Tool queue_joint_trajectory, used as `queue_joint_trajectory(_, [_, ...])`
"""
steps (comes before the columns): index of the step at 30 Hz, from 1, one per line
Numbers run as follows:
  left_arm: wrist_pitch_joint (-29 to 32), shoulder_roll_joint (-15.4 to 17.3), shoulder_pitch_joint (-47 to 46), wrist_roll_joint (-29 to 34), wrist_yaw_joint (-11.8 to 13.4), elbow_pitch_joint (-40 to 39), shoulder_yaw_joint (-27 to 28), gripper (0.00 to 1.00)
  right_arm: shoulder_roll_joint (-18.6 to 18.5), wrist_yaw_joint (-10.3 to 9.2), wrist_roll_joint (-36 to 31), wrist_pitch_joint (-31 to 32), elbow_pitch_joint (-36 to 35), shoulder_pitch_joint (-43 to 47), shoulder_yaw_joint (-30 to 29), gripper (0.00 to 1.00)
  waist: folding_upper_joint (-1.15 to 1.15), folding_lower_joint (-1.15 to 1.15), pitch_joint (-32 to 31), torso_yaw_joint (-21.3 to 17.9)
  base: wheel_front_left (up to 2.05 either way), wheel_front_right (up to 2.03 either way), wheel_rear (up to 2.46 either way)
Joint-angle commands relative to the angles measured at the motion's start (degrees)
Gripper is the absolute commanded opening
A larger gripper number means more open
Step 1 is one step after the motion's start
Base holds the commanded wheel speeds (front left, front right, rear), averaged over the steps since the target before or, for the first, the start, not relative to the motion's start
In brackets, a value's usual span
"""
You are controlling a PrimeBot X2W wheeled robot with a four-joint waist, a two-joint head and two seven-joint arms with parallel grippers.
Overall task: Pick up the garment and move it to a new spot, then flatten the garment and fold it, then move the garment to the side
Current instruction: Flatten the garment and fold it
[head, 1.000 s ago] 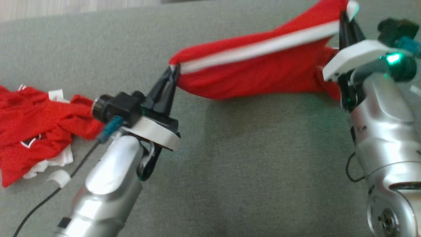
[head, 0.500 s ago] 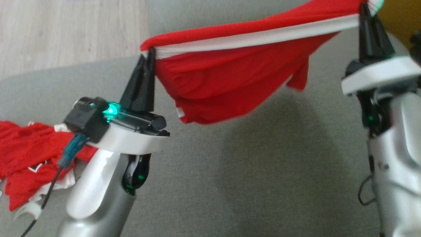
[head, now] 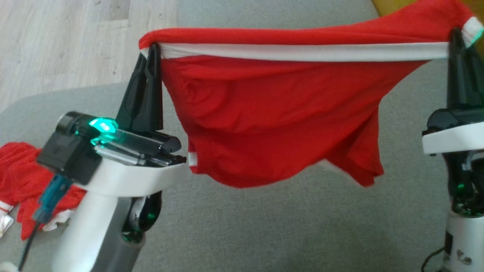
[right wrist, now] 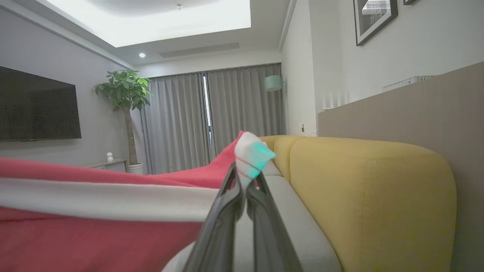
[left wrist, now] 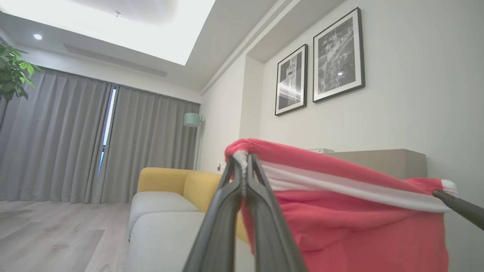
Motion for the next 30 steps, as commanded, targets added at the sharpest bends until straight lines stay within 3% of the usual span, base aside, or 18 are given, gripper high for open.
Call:
queue_joint_trajectory(1, [0.9, 2.3, -3.1, 0.6, 0.9, -2.5, 3.5, 0.00, 0.1, -0.05, -0.6, 0.9, -2.6, -2.0, 0.1, 0.00, 0.00, 0.01, 0.5, 0.2, 0.00, 0.00, 0.00])
queue_joint_trajectory(6, [5.4, 3.5, -6.0, -1.4, 0.3, -2.2, 4.2, 0.00, 0.2, -0.05, -1.3, 3.2, -2.1, -4.2, -1.1, 0.00, 0.00, 0.01, 4.5, 0.2, 0.00, 0.00, 0.00])
queue_joint_trajectory(10, [9.4, 4.5, -13.3, -5.9, -3.7, 3.4, 5.2, 0.00, 0.2, -0.05, 0.0, 4.1, 2.6, -11.7, -1.3, 0.00, 0.00, 0.01, 11.0, -0.1, 0.00, 0.00, 0.00])
queue_joint_trajectory(12, [10.5, 5.8, -19.2, -7.2, -6.0, 8.4, 6.5, 0.00, 0.2, -0.05, -2.4, 4.1, 6.9, -17.9, -0.7, 0.00, 0.00, 0.01, 15.1, -0.5, 0.00, 0.00, 0.00])
queue_joint_trajectory(14, [11.1, 6.9, -26.2, -7.2, -8.7, 14.3, 6.6, 0.00, 0.2, -0.05, -4.3, 3.0, 12.7, -25.3, 0.1, 0.00, 0.00, 0.01, 19.1, -0.9, 0.00, 0.00, 0.00])
queue_joint_trajectory(17, [12.7, 6.0, -37.3, -10.6, -10.8, 24.1, 7.8, 0.00, 0.2, -0.05, -6.5, 1.7, 24.0, -37.9, 1.0, 0.00, 0.00, 0.01, 24.6, -1.5, 0.00, 0.00, 0.00])
queue_joint_trajectory(20, [11.1, 6.0, -48.1, -10.4, -12.0, 33.2, 7.7, 0.00, 0.2, -0.05, -6.1, -2.5, 36.4, -50.5, 0.1, 0.00, 0.00, 0.01, 27.8, -1.7, 0.00, 0.00, 0.00])
queue_joint_trajectory(23, [7.4, 4.6, -57.4, -11.0, -12.6, 41.2, 8.0, 0.00, 0.2, -0.05, -9.9, -9.0, 45.9, -60.7, -1.8, 0.00, 0.00, 0.01, 30.7, -1.6, 0.00, 0.00, 0.00])
queue_joint_trajectory(29, [-1.5, 1.0, -62.6, -14.3, -13.1, 53.3, 6.0, 0.00, 0.2, -0.05, -10.1, -18.2, 64.8, -65.8, -4.9, 0.00, 0.00, 0.01, 31.8, -1.2, 0.00, 0.00, 0.00])
queue_joint_trajectory(30, [-1.5, 1.0, -62.6, -14.3, -13.1, 53.3, 6.0, 0.00, 0.2, -0.05, -10.1, -18.2, 64.8, -65.8, -4.9, 0.00, 0.00, 0.01, 31.8, -1.2, 0.00, 0.00, 0.00])
